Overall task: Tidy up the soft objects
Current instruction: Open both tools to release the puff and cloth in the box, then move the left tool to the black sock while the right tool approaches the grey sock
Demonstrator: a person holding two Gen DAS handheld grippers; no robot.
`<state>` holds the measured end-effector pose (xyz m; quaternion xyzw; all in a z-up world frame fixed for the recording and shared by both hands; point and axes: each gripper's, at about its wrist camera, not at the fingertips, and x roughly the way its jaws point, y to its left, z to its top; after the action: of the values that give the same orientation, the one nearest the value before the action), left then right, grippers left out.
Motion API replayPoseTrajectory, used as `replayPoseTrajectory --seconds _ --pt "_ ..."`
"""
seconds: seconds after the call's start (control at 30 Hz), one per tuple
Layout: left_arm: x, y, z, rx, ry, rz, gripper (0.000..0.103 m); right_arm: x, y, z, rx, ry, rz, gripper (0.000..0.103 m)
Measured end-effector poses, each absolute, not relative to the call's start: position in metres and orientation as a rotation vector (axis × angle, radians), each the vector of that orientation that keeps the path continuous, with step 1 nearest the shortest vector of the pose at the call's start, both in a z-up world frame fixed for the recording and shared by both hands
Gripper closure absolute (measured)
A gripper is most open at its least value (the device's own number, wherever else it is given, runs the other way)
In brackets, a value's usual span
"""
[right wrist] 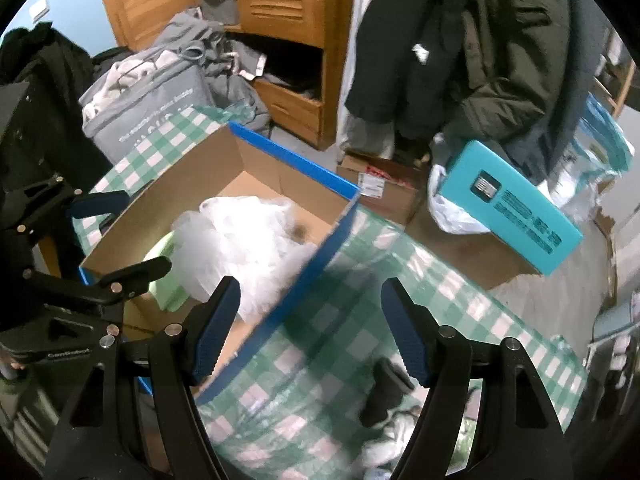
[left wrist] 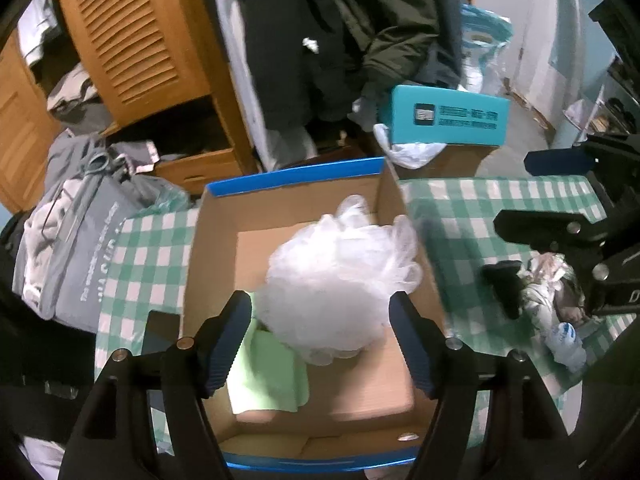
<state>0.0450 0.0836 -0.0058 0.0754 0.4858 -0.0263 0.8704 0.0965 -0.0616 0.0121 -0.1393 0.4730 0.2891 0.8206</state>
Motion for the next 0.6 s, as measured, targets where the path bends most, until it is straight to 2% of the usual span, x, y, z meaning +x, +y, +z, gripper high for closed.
replayPoseTrajectory --seconds 0.13,0.23,0.6 --pt "0.045 0.070 0.000 0.142 1.014 -0.101 0.030 0.090 -0.084 0.019 -0.283 0.992 0.587 0.029" --pt "0.044 0.058 0.004 0.146 1.001 -0.122 0.025 0.088 -0.101 0.023 -0.265 0.991 0.574 0.028" --pt "0.045 -0.004 -0.007 0.195 1.033 -0.248 0.024 0.081 -0.168 0.012 -0.226 1.023 0.495 0.027"
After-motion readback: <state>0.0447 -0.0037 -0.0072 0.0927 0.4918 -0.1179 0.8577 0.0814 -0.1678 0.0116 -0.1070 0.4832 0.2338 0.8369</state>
